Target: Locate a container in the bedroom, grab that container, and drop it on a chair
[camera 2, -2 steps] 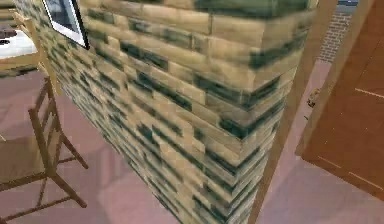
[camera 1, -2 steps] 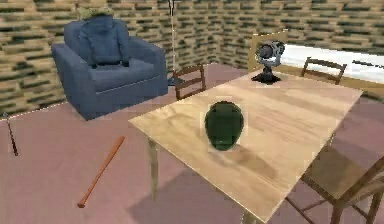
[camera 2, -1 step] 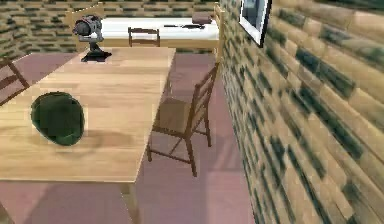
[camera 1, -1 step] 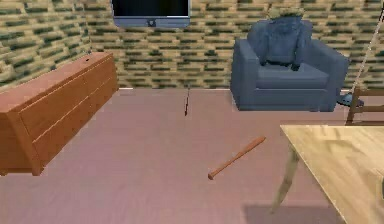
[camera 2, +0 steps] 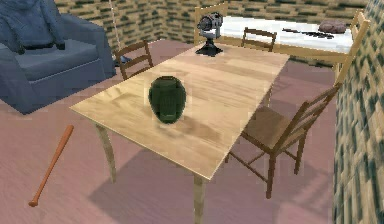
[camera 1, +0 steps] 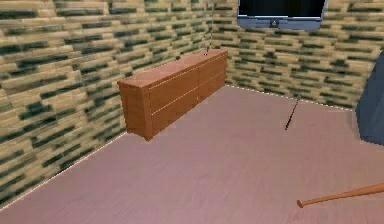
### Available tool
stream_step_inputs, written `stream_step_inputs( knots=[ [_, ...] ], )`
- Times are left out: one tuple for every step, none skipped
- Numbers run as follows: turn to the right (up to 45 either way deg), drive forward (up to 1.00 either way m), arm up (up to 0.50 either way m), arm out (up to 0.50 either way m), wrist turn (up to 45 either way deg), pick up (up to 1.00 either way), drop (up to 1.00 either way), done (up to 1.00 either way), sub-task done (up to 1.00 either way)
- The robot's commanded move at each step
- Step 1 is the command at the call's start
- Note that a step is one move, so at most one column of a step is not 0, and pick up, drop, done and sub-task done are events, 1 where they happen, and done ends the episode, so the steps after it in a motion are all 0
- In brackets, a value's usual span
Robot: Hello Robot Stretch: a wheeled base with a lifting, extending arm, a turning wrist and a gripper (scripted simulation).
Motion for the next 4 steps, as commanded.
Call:
stream_step_inputs(
  knots=[
    [0.0,0.00,0.50,0.00,0.0,0.00,0.00,0.00,0.00],
    [0.0,0.00,0.38,0.00,0.0,0.00,0.00,0.00,0.00],
    [0.0,0.00,0.00,0.50,0.0,0.00,0.00,0.00,0.00],
    [0.0,0.00,0.00,0.00,45.0,0.00,0.00,0.00,0.00]
  ],
)
